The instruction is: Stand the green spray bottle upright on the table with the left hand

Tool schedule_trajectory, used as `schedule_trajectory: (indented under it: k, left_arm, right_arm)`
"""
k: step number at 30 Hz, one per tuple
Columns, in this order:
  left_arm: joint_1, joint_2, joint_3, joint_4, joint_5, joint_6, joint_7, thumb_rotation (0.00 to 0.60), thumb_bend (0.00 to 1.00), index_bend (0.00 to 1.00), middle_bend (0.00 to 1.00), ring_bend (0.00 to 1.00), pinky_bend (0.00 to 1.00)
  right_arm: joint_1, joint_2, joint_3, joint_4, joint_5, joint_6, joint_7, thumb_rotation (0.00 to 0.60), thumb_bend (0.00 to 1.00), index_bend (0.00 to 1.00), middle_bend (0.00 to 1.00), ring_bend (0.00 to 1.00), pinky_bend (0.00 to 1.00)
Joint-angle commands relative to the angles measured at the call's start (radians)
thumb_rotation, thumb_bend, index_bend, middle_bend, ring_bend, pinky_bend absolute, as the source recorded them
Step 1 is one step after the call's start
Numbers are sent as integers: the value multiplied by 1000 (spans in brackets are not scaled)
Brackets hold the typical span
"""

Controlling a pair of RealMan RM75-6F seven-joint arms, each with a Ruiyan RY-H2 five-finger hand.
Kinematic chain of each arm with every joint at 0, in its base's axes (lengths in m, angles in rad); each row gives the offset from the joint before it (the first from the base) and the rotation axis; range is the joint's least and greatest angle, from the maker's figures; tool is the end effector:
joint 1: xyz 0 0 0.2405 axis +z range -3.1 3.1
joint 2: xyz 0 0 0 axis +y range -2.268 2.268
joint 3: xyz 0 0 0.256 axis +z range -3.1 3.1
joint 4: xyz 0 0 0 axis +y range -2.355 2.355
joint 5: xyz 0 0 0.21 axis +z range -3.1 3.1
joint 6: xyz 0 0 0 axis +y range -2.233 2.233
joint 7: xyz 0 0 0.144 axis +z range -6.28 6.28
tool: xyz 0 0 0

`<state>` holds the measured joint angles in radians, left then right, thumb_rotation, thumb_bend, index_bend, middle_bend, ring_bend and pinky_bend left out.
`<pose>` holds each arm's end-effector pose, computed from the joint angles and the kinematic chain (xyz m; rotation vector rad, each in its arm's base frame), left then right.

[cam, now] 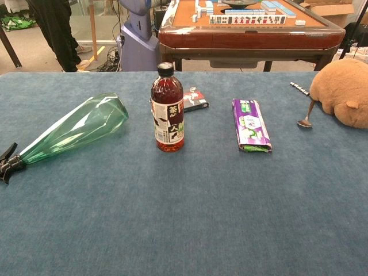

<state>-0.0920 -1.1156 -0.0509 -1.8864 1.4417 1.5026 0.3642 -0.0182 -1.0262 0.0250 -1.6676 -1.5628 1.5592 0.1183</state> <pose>-0.2603 0.1779 0.1447 -1.3960 -0.8525 -0.8171 -0.3124 -0.1435 0.1860 1.3248 -0.9648 0.9552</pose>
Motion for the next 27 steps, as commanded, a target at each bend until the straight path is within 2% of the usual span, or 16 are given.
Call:
schedule_trajectory:
  k: [1,14,27]
  left_arm:
    - [0,0,0,1,0,1,0,600,222,0,0,0,0]
    - [3,-3,3,11,17,7,-26,600,222,0,0,0,0]
    - [-51,36,12,53,98,-65,-160,600,223,0,0,0,0]
  right_arm:
    - [0,0,0,-1,0,0,0,600,270,318,245,184,295]
    - [-3,5,0,-1,-4,8,4,600,270,318,245,184,295]
    - [-4,28,7,-25,-14,26,-18,600,270,318,245,184,295]
